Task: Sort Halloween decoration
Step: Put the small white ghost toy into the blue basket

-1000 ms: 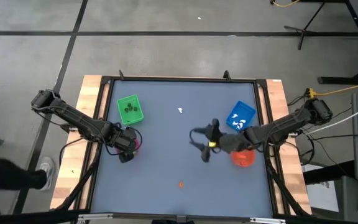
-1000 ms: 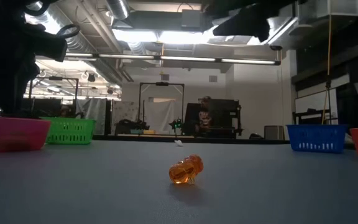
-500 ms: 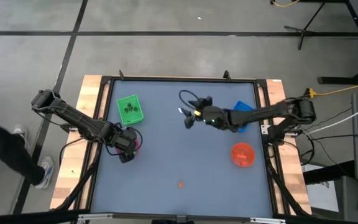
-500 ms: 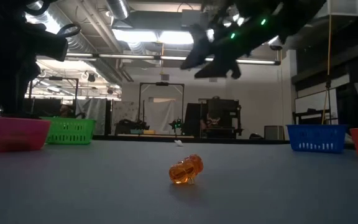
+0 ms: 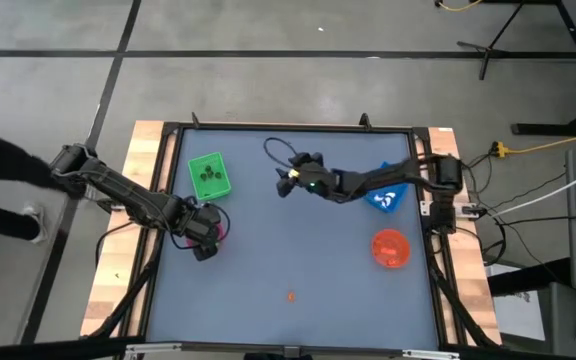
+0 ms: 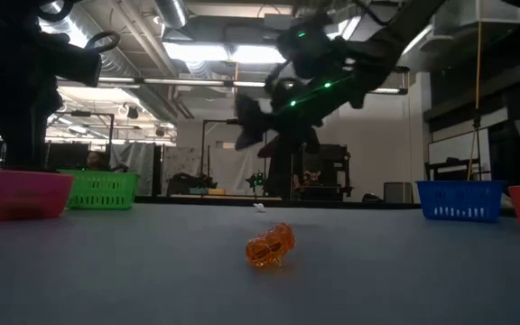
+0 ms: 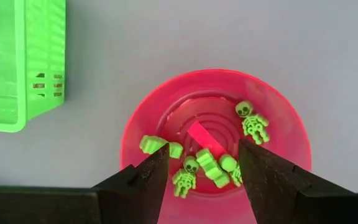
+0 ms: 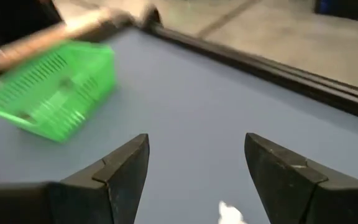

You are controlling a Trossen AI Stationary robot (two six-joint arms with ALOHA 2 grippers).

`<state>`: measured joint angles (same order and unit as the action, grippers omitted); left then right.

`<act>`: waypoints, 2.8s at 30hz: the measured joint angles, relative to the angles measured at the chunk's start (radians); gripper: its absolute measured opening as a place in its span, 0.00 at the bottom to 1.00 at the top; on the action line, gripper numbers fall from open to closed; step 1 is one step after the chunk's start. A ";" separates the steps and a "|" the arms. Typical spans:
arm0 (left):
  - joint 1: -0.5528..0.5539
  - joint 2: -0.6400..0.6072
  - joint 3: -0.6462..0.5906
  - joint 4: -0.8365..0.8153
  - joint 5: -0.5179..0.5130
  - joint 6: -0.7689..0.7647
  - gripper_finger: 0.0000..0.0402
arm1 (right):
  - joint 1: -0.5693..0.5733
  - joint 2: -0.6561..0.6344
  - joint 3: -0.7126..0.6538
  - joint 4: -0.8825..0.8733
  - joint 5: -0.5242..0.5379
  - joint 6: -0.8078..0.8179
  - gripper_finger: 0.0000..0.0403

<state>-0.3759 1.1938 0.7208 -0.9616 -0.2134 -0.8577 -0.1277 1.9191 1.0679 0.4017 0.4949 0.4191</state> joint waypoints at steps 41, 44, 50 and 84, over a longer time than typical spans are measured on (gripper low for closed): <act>0.000 -0.001 0.000 0.024 -0.007 -0.003 0.44 | -0.056 0.212 0.229 -0.503 -0.048 0.191 0.66; 0.000 -0.001 0.000 0.024 -0.007 -0.003 0.44 | -0.064 0.213 0.229 -0.505 -0.065 0.210 0.66; 0.000 -0.001 0.000 0.025 -0.007 -0.003 0.44 | -0.063 0.214 0.229 -0.505 -0.066 0.210 0.66; 0.000 -0.001 0.000 0.025 -0.010 -0.003 0.44 | -0.063 0.217 0.229 -0.496 -0.068 0.205 0.23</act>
<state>-0.3759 1.1931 0.7208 -0.9366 -0.2234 -0.8610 -0.1905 2.1357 1.2972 -0.0944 0.4267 0.6243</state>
